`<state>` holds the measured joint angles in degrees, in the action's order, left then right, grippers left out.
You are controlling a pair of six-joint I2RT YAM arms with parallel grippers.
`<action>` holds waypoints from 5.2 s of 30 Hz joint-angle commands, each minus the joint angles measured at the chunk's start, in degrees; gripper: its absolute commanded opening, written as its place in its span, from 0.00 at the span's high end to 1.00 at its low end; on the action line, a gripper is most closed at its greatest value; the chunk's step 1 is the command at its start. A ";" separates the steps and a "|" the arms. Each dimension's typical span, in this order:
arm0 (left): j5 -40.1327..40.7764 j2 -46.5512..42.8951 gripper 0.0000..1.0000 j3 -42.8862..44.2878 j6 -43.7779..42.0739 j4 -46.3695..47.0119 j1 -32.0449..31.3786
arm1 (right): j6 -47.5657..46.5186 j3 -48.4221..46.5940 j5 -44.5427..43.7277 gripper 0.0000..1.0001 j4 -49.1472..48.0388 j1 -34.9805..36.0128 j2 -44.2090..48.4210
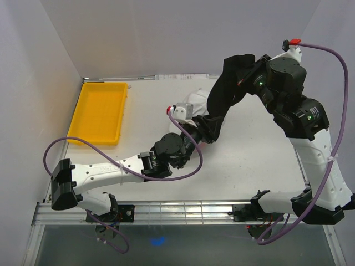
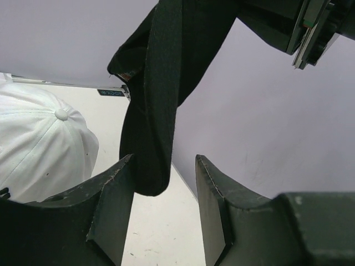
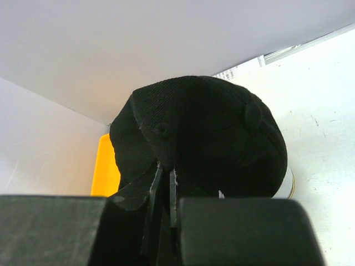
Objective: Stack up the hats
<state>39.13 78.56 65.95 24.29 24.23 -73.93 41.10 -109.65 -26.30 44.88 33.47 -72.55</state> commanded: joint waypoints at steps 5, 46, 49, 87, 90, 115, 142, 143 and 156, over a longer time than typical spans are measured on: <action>2.70 0.19 0.43 -1.70 -2.50 4.77 -1.13 | 2.40 0.22 -2.44 0.92 -4.28 0.01 2.06; 3.67 -4.20 1.00 -0.04 9.62 2.93 2.38 | -5.23 12.35 -9.99 0.42 -9.73 0.01 9.27; 0.52 -5.09 1.00 0.31 13.84 2.41 5.02 | -8.30 12.44 -13.59 0.29 -9.81 0.01 10.15; -35.62 -4.47 1.00 -22.52 75.37 21.91 31.92 | -22.29 7.07 15.84 0.04 -9.55 -1.39 3.47; -35.97 -4.91 1.00 -25.78 75.29 24.98 31.92 | -22.12 7.78 16.37 0.04 -9.64 -1.57 3.38; -40.02 3.45 1.00 -29.55 76.69 36.95 31.83 | -22.82 12.35 22.08 0.04 -9.46 -5.79 3.03; -36.50 5.55 1.00 -40.72 77.92 43.45 31.92 | -23.00 17.62 32.81 0.04 -10.34 -11.50 -1.71; -36.32 5.72 1.00 -40.99 78.01 43.62 31.92 | -23.17 17.71 32.98 0.04 -10.34 -11.85 -1.97; -36.23 6.25 1.00 -45.56 78.36 43.45 31.92 | -22.73 14.38 37.11 0.06 -10.87 -15.19 -12.16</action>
<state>2.61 84.36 21.89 102.13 67.77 -42.17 19.00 -92.18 8.86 35.88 19.18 -83.29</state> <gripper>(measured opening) 0.070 0.939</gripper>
